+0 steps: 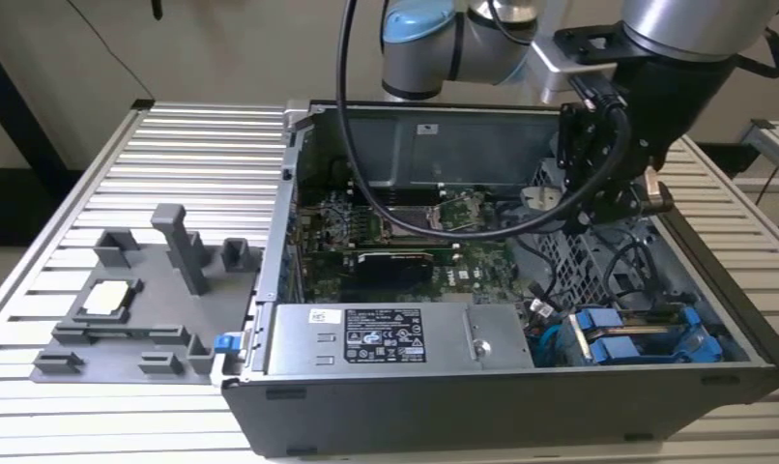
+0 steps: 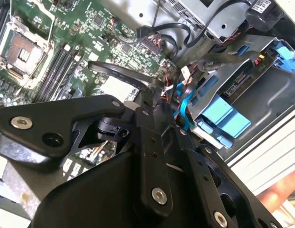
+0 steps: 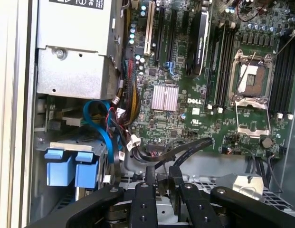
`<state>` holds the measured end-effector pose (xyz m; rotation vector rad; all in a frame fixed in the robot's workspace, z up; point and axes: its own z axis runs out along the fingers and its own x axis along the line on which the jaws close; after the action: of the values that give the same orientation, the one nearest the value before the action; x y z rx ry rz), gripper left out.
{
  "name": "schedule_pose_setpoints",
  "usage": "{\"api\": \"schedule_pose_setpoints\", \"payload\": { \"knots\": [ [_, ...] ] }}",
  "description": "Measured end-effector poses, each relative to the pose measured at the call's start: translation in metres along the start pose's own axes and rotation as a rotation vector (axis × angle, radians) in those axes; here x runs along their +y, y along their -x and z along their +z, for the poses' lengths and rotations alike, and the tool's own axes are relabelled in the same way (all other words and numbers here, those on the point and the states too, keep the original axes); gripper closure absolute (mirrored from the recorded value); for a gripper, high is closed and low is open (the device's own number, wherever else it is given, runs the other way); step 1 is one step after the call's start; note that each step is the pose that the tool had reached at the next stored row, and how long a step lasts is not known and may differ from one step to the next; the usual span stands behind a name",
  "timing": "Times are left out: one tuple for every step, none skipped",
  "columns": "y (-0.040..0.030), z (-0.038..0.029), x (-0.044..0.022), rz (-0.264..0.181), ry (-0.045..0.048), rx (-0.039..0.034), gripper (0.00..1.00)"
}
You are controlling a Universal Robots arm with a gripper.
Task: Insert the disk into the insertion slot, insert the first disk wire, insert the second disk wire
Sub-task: 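Insert the first disk wire, then insert the second disk wire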
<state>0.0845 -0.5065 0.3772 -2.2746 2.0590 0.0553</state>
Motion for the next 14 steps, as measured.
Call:
{"api": "schedule_pose_setpoints", "payload": {
  "knots": [
    [0.0, 0.0001, -0.0001, 0.0, -0.0001, 0.0, 0.73],
    [0.0, 0.0003, -0.0002, 0.0, -0.0002, 0.0, 0.73],
    [-0.0001, 0.0007, -0.0002, 0.0, -0.0003, -0.0001, 0.73],
    [-0.0001, 0.001, -0.0002, 0.0, -0.0004, -0.0002, 0.73],
    [-0.0001, 0.0012, -0.0003, 0.0, -0.0004, 0.0, 0.73],
    [-0.0002, 0.0014, -0.0005, 0.0, -0.0005, 0.0001, 0.73],
    [-0.0002, 0.0016, -0.0006, 0.0, -0.0006, 0.0001, 0.73],
    [-0.0002, 0.0019, -0.0007, 0.0, -0.0008, 0.0001, 0.73],
    [-0.0002, 0.0021, -0.0007, 0.0, -0.001, 0.0001, 0.73],
    [-0.0002, 0.0022, -0.0008, 0.0, -0.0013, 0.0001, 0.73],
    [-0.0003, 0.0022, -0.0008, 0.0, -0.0014, 0.0002, 0.73],
    [-0.0003, 0.0022, -0.0008, 0.0, -0.0015, 0.0002, 0.73],
    [-0.0003, 0.0023, -0.0008, 0.0, -0.0015, 0.0001, 0.73],
    [-0.0003, 0.0023, -0.0008, 0.0, -0.0016, 0.0001, 0.73]
  ]
}}
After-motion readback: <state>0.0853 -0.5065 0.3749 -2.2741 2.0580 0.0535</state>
